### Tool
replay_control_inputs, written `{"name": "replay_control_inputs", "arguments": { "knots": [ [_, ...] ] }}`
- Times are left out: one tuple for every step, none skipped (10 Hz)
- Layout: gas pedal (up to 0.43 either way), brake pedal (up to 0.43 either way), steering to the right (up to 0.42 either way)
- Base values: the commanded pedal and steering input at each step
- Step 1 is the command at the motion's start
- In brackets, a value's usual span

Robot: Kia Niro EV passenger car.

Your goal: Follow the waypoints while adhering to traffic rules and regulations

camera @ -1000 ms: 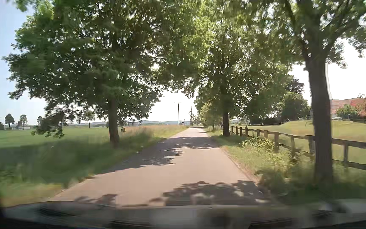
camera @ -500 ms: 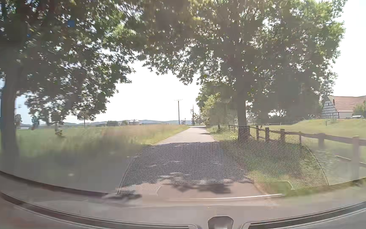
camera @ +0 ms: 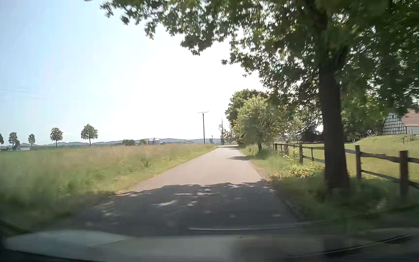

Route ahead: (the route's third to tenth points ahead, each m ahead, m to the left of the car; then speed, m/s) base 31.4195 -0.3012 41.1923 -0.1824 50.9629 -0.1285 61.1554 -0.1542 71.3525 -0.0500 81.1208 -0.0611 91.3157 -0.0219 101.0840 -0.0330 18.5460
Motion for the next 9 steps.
{"name": "replay_control_inputs", "arguments": {
  "knots": [
    [0.15, 0.006, -0.003],
    [0.15, 0.006, -0.002],
    [0.15, 0.006, -0.002],
    [0.15, 0.006, -0.001],
    [0.15, 0.006, 0.0],
    [0.15, 0.006, 0.001],
    [0.118, 0.006, 0.002],
    [0.098, 0.006, 0.002],
    [0.087, 0.006, 0.002]
  ]
}}
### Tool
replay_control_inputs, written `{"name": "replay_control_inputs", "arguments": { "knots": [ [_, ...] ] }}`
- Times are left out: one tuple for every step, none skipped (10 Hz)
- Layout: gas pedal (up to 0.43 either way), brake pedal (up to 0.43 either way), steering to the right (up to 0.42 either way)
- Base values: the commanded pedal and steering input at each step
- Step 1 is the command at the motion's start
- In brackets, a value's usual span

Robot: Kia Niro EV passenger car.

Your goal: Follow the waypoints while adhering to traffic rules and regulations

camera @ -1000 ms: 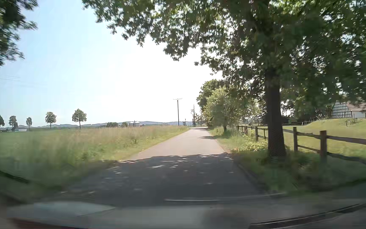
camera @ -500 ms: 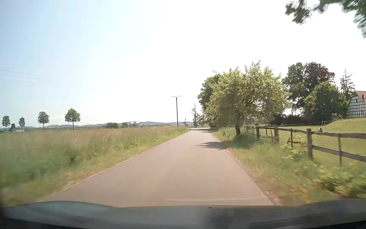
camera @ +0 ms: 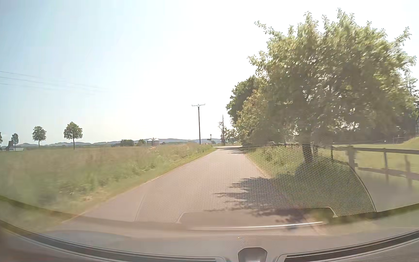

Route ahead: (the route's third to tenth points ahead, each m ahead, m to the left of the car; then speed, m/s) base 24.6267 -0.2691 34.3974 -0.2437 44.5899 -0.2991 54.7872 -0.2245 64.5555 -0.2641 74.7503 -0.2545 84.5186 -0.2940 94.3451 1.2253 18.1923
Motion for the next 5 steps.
{"name": "replay_control_inputs", "arguments": {
  "knots": [
    [0.087, 0.006, 0.003],
    [0.087, 0.006, 0.003],
    [0.079, 0.006, 0.003],
    [0.067, 0.006, 0.003],
    [0.028, 0.006, 0.003]
  ]
}}
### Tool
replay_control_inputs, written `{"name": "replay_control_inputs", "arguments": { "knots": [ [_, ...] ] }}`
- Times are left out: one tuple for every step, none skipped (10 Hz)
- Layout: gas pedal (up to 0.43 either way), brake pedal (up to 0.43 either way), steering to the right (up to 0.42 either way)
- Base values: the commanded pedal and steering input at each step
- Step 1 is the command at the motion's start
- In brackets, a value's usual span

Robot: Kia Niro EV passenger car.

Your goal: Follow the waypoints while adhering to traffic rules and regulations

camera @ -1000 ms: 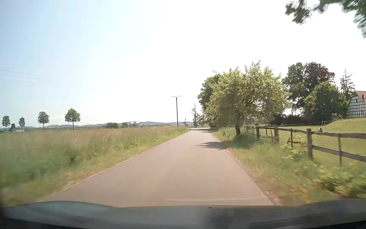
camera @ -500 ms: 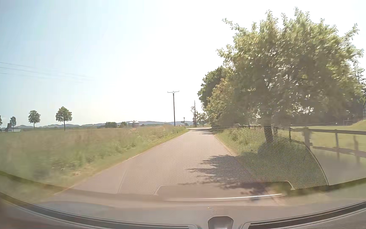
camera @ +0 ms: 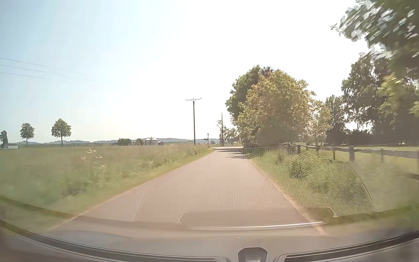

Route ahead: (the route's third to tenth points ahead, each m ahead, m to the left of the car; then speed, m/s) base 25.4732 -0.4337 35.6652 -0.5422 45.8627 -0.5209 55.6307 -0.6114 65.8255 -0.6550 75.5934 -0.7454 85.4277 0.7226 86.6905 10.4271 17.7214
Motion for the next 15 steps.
{"name": "replay_control_inputs", "arguments": {
  "knots": [
    [0.0, 0.006, 0.003],
    [0.0, 0.006, 0.003],
    [0.0, 0.006, 0.003],
    [0.0, 0.006, 0.003],
    [0.0, 0.006, 0.003],
    [0.0, 0.006, 0.003],
    [0.0, 0.006, 0.003],
    [0.0, 0.006, 0.003],
    [0.0, 0.006, 0.003],
    [0.0, 0.018, 0.003],
    [0.0, 0.055, 0.003],
    [0.0, 0.104, 0.003],
    [0.0, 0.134, 0.003],
    [0.0, 0.159, 0.003],
    [0.0, 0.177, 0.003]
  ]
}}
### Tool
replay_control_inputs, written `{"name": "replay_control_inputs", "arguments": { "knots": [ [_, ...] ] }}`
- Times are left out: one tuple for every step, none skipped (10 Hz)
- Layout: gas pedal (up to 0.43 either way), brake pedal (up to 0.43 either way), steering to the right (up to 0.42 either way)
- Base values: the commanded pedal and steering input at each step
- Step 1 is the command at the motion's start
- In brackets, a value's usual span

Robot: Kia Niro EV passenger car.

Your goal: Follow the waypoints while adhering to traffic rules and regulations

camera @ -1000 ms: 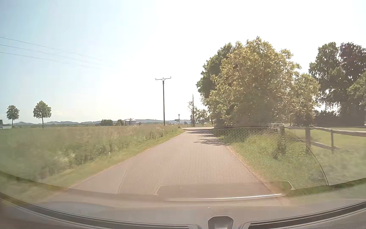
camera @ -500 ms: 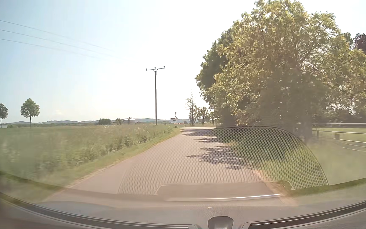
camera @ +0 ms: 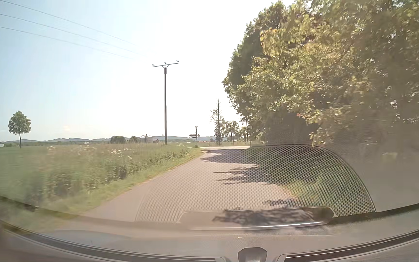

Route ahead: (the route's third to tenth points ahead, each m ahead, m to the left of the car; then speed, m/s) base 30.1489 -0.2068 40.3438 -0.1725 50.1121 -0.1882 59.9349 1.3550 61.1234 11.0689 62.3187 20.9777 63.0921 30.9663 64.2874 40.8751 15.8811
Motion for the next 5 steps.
{"name": "replay_control_inputs", "arguments": {
  "knots": [
    [0.0, 0.189, 0.003],
    [0.0, 0.201, 0.003],
    [0.0, 0.207, 0.003],
    [0.0, 0.22, 0.003],
    [0.0, 0.232, 0.003]
  ]
}}
